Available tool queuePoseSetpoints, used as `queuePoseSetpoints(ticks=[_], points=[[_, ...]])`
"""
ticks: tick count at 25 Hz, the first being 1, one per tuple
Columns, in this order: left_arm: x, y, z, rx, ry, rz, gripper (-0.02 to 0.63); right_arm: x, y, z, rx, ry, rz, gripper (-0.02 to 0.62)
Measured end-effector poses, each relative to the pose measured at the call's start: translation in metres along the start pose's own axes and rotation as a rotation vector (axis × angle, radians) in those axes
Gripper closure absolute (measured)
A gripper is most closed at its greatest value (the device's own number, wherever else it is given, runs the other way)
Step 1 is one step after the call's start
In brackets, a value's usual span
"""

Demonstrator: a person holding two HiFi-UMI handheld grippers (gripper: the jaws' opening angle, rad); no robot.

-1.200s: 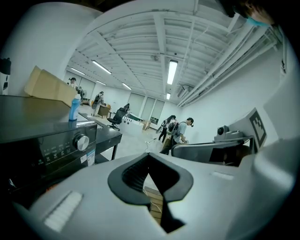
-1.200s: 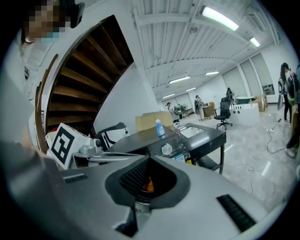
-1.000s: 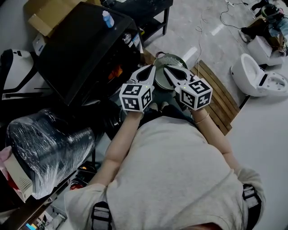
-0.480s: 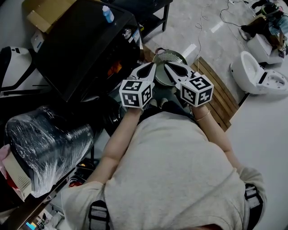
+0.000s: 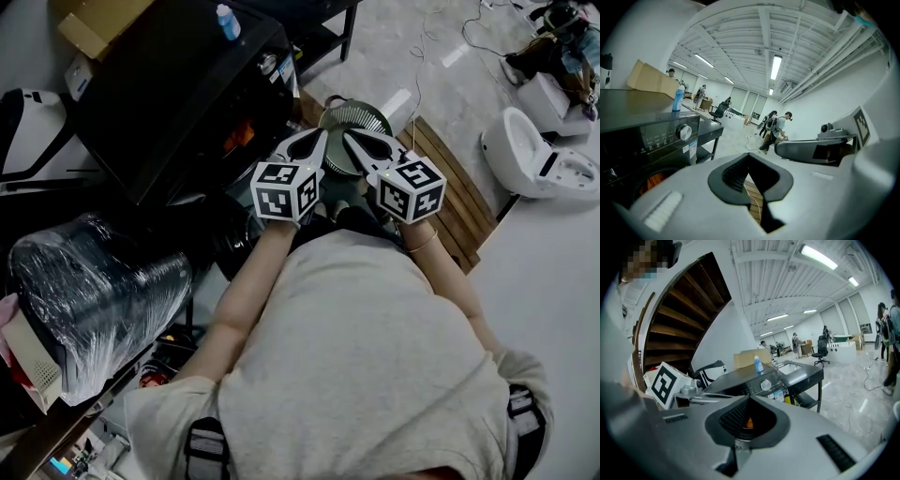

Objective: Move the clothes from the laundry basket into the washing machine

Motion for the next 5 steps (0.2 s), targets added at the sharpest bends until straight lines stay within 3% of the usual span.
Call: queuePoseSetpoints(ticks=[5], points=[[-0.0007, 0.0, -0.0001, -0.007, -0.006, 0.03, 0.597, -0.0029, -0.0014, 0.0007, -0.002, 0.005, -0.005, 0.587]])
Point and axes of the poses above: the fingertips, and each gripper's own axes: z backward along the fingers, y to its left, x out of its top, the point moved 2 cm from there along z, backward along the fingers, and after that the axes turned 11 degrees about y, right-handed, at the moved point
